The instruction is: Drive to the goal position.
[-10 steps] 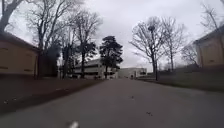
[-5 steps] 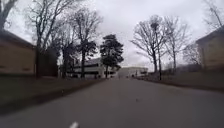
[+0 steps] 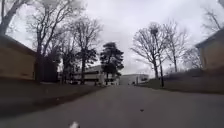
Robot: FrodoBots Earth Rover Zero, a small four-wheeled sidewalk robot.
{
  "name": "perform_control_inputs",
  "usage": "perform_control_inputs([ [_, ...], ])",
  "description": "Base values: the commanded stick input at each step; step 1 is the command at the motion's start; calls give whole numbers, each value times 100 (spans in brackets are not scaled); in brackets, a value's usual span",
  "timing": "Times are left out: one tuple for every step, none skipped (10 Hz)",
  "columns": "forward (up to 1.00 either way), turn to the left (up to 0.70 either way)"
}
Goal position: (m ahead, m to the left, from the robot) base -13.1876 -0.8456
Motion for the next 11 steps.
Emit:
perform_control_inputs([
  [100, 0],
  [100, 0],
  [100, 0],
  [100, 0],
  [100, 0],
  [100, 0],
  [100, 0],
  [23, 0],
  [0, 0],
  [0, 0],
  [0, 0],
])
